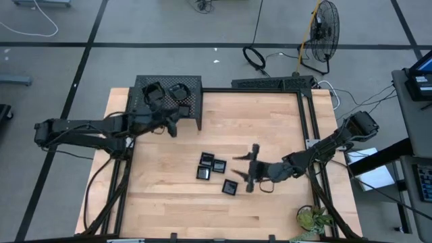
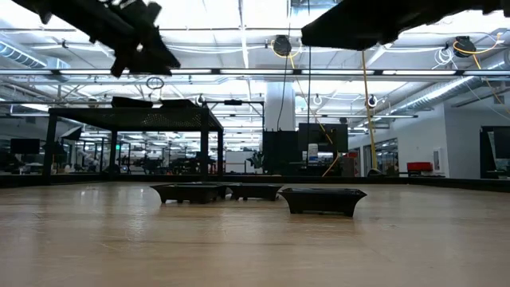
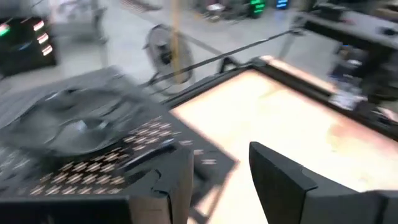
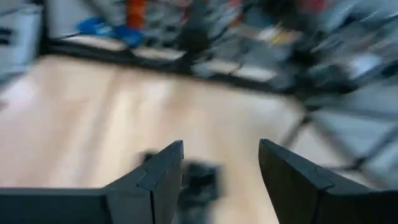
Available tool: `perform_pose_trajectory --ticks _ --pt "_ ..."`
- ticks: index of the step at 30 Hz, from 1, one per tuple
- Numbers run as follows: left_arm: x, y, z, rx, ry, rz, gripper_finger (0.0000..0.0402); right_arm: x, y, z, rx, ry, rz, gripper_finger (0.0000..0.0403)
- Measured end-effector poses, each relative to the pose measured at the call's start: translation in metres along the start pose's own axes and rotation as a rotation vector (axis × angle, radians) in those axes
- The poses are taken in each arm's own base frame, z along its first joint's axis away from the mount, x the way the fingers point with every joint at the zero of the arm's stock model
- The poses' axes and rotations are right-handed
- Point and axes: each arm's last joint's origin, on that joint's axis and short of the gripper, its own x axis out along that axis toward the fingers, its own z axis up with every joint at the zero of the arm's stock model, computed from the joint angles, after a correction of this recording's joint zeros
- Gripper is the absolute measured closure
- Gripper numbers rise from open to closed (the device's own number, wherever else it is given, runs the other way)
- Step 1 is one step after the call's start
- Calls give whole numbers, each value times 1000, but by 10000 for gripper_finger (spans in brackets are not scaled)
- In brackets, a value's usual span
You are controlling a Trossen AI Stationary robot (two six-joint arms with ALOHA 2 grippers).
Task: Pick & Place Mini shaped plates
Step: Stack the square plate on top of the square plate on the shelf
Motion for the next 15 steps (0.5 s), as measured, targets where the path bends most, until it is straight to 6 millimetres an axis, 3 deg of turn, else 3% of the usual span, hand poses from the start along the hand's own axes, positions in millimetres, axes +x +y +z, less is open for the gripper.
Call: perform_pose_trajectory --ticks 7,11,15 --pt "-14 -25 1 55 -69 -144 240 16 22 -12 153 438 188 206" --pt "-14 -31 -3 59 -59 -132 240 31 42 -31 194 575 312 207" --pt "-12 -33 -8 66 -30 -126 240 45 49 -52 189 669 334 207"
